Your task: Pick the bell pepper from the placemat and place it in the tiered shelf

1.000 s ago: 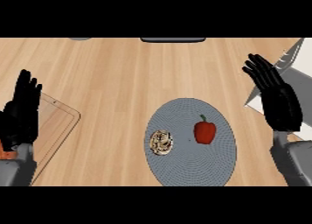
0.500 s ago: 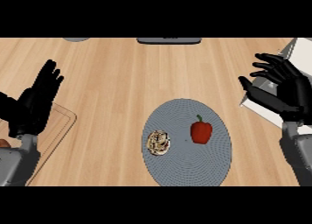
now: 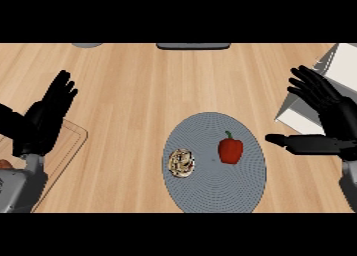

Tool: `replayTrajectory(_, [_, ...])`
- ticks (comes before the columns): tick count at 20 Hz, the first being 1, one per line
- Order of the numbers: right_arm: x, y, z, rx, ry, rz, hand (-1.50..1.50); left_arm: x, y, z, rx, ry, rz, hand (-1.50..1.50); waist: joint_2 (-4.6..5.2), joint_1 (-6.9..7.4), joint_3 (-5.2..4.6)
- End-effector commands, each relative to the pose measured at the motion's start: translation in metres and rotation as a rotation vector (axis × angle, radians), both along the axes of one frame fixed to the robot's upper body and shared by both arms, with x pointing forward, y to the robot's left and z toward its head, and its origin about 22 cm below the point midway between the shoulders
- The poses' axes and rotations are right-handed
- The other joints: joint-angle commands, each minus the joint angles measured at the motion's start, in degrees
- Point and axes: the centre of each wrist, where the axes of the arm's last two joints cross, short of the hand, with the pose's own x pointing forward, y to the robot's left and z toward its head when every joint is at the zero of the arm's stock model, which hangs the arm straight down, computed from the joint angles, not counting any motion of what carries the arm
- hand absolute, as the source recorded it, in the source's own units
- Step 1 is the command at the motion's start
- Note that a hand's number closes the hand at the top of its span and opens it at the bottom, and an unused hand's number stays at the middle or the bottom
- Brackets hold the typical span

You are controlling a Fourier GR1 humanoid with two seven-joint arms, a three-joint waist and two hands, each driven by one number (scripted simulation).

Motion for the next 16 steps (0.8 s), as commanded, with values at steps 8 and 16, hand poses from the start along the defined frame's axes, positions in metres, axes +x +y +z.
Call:
replayTrajectory(8, [-0.003,0.012,0.067,-0.949,0.293,0.001,-1.50,0.005,-0.006,0.002,0.007,0.009,-0.045,0.00,0.20,2.03,-0.39])
replayTrajectory(16, [0.005,0.133,0.046,-1.025,0.422,0.024,-1.50,0.008,-0.001,0.009,-0.009,0.008,-0.057,0.00,0.49,2.33,0.11])
